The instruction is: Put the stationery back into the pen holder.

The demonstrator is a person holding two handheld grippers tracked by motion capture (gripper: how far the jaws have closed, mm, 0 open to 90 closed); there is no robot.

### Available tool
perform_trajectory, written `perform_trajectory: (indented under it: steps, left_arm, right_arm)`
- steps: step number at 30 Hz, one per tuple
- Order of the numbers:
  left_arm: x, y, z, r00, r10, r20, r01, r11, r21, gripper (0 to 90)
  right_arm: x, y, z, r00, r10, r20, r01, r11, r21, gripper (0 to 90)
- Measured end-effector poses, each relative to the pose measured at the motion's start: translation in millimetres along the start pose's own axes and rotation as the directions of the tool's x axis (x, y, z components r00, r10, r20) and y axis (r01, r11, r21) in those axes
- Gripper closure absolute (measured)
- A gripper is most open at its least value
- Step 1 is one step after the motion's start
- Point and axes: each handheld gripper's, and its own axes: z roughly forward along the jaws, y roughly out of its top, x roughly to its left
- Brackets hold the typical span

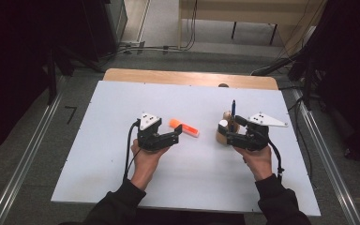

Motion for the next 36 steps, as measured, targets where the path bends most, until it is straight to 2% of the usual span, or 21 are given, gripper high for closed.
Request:
perform_trajectory:
  steps: [5, 13, 25, 36]
  left_arm:
    - [11.4, -5.9, -12.3, 0.9997, 0.020, -0.016, -0.020, 0.9998, 0.003, 17.8]
    - [27.8, -13.3, -27.1, 0.9992, 0.006, -0.039, -0.007, 1.0000, -0.006, 17.8]
    - [41.5, -17.5, -30.8, 0.9961, -0.006, -0.088, 0.006, 1.0000, -0.006, 17.8]
    - [46.6, -18.4, -30.5, 0.9949, -0.010, -0.100, 0.009, 0.9999, -0.005, 17.8]
  right_arm:
    - [12.1, 0.8, 6.7, 0.9996, -0.023, -0.016, 0.023, 1.000, 0.009, 18.8]
    - [28.8, 1.3, 15.0, 0.9978, -0.051, -0.043, 0.051, 0.999, 0.017, 18.7]
    - [50.3, -3.2, 28.1, 0.9925, -0.084, -0.089, 0.089, 0.995, 0.052, 18.8]
    - [68.2, -11.6, 51.8, 0.9878, -0.118, -0.102, 0.128, 0.987, 0.099, 18.8]
